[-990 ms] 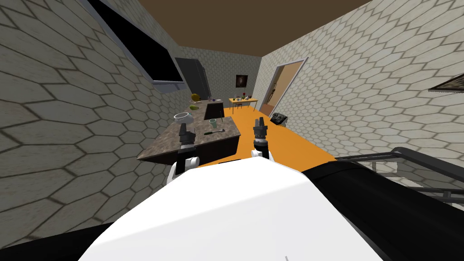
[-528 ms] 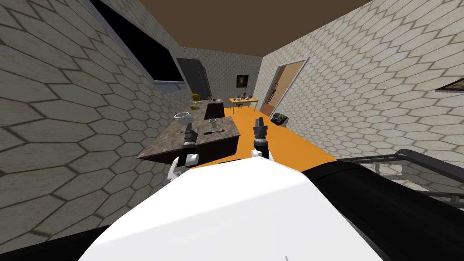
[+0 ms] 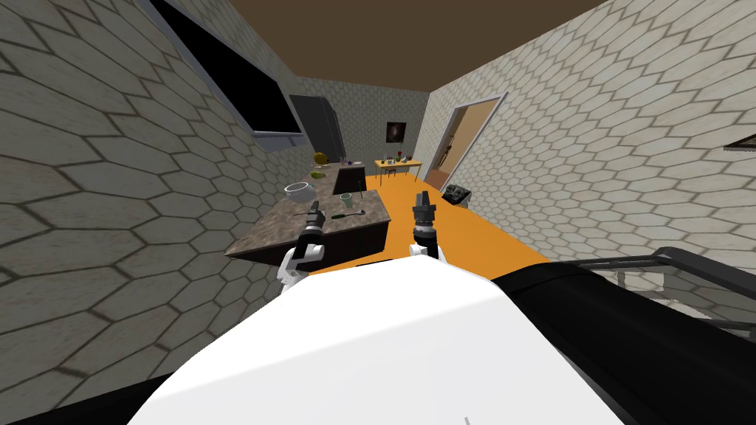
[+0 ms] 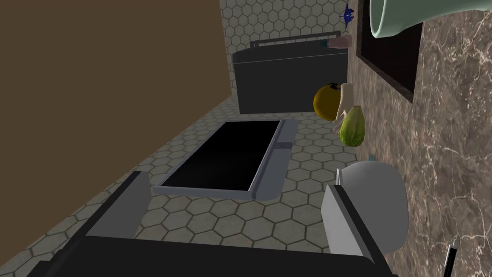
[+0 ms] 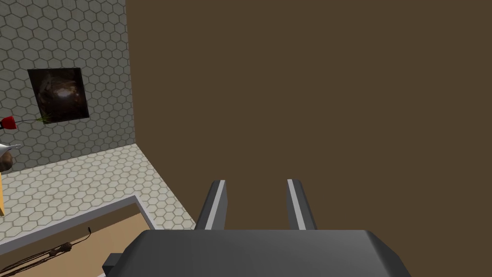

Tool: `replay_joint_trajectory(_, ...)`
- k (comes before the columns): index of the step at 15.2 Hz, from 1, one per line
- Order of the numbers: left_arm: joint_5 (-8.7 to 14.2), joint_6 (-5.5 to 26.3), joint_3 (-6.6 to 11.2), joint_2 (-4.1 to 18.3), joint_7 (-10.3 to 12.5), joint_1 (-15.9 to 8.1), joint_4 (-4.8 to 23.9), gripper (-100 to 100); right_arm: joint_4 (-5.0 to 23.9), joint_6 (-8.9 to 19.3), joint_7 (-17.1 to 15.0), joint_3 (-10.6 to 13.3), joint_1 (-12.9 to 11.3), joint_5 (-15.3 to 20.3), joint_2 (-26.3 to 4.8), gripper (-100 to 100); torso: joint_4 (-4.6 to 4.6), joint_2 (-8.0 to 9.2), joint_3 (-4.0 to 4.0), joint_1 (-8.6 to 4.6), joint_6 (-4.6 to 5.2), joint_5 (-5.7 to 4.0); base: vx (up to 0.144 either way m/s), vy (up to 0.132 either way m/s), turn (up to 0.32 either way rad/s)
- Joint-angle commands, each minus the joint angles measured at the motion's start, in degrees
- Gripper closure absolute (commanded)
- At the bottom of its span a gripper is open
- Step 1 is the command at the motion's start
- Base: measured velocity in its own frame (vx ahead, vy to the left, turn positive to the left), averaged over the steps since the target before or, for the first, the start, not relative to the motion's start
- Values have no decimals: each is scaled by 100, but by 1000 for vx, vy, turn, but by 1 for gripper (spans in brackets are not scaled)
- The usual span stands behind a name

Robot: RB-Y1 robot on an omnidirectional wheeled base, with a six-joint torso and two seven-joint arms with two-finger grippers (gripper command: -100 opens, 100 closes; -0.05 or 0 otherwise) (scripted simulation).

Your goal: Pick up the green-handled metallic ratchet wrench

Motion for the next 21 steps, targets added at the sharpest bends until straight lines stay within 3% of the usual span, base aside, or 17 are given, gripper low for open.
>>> replay_joint_trajectory(1, 53, 286, 10, 117, -20, -280, 286, -100, 0, 0, 0, 0, 0, 0, 0, 0, 0, 0, 0, 0, 0, 0, -1, -30, 30)
replay_joint_trajectory(3, 53, 385, 10, 117, -20, -280, 301, -100, 0, 0, 0, 0, 0, 0, 0, 0, 0, 0, 0, -1, 0, 0, -1, -27, 20)
replay_joint_trajectory(4, 99, 599, 18, 210, -40, -524, 535, -100, 0, 0, 0, 0, 0, 0, 0, 0, 0, 1, 0, 0, 0, 0, 1, -31, 31)
replay_joint_trajectory(6, 99, 710, 18, 210, -40, -532, 569, -100, 0, 0, 0, 0, 0, 0, 0, 0, 0, -1, -1, -2, 0, 0, 2, -32, 23)
replay_joint_trajectory(7, 148, 883, 25, 298, -60, -784, 838, -100, 0, 0, 0, 0, 0, 0, 0, 0, 0, 0, 0, -2, 0, 0, 0, -34, 38)
replay_joint_trajectory(9, 148, 1048, 25, 298, -60, -792, 848, -100, 0, 0, 0, 0, 0, 0, 0, 0, 0, -1, -1, -3, 0, 0, 2, -30, 20)
replay_joint_trajectory(10, 199, 1233, 33, 380, -82, -1046, 1078, -100, 0, 0, 0, 0, 0, 0, 0, 0, 0, -1, 0, -1, 0, 0, 4, -31, 26)
replay_joint_trajectory(12, 199, 1395, 33, 380, -82, -1060, 1136, -100, 0, 0, 0, 0, 0, 0, 0, 0, -1, -3, -2, -3, 0, 0, 6, -33, 23)
replay_joint_trajectory(13, 251, 1577, 41, 457, -104, -1330, 1391, -100, 0, 0, 0, 0, 0, 0, 0, 0, -1, -2, -1, -2, 0, 0, 3, -33, 28)
replay_joint_trajectory(15, 251, 1752, 41, 457, -104, -1335, 1432, -100, 0, 0, 0, 0, 0, 0, 0, 0, -1, -2, -1, -4, 0, -1, 4, -34, 23)
replay_joint_trajectory(16, 304, 1906, 49, 529, -126, -1603, 1692, -100, 0, 0, 0, 0, 0, 0, 0, 0, -1, -2, -1, -2, 0, -1, 4, -37, 31)
replay_joint_trajectory(19, 304, 2115, 49, 529, -126, -1614, 1735, -100, 0, 0, 0, 0, 0, 0, 0, 0, -1, -3, -2, -3, 0, 0, 6, -27, 15)
replay_joint_trajectory(20, 359, 2314, 56, 596, -148, -1897, 2041, -100, 0, 0, 0, 0, 0, 0, 0, 0, -1, -1, -1, 1, -1, 0, 7, -21, 26)
replay_joint_trajectory(21, 359, 2397, 56, 596, -148, -1897, 2043, -100, 0, 0, 0, 0, 0, 0, 0, 0, 0, -3, -1, 2, 0, 0, 8, -30, 31)
